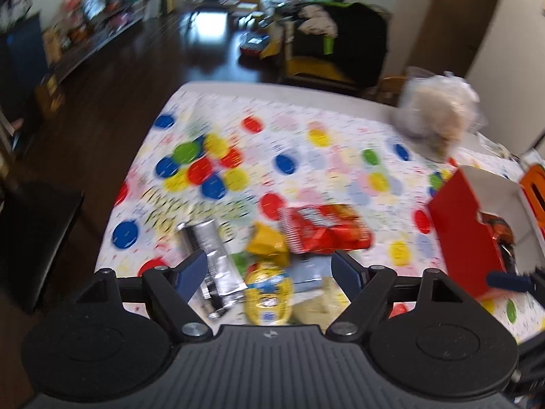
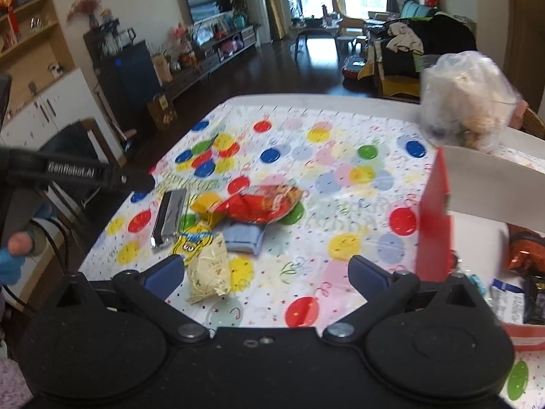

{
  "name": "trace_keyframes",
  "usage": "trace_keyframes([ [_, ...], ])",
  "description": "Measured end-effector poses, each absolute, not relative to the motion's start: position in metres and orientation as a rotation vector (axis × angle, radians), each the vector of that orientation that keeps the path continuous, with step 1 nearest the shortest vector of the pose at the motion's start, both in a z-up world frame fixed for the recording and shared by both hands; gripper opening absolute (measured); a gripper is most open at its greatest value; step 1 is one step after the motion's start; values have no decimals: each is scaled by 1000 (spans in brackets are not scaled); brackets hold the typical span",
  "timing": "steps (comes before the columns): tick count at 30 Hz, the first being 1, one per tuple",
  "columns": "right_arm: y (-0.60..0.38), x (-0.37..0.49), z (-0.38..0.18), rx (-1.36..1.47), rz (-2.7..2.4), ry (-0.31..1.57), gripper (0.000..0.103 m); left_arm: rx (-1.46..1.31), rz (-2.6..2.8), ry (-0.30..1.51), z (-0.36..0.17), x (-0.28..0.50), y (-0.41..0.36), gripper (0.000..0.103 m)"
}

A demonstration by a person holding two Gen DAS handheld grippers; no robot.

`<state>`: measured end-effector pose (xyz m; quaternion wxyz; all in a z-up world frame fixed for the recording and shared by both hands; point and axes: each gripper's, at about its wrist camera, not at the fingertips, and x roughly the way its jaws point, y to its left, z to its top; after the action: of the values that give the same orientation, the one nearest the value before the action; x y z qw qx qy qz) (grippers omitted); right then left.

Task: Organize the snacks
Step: 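Move both open tools back over the snack pile, then grasp the silver bar with the left tool while the right tool grasps the cream pastry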

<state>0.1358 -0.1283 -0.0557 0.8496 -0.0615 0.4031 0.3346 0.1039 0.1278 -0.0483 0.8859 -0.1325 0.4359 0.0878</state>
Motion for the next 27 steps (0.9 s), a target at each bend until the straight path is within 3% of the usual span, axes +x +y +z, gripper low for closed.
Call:
trace_keyframes([
  [10, -78, 136, -83, -239, 750, 920, 103, -349, 324, 1007, -92, 126, 186, 80],
  [27, -31, 148, -123, -369, 778, 1012, 100, -310, 354, 1160, -149, 180, 181, 80],
])
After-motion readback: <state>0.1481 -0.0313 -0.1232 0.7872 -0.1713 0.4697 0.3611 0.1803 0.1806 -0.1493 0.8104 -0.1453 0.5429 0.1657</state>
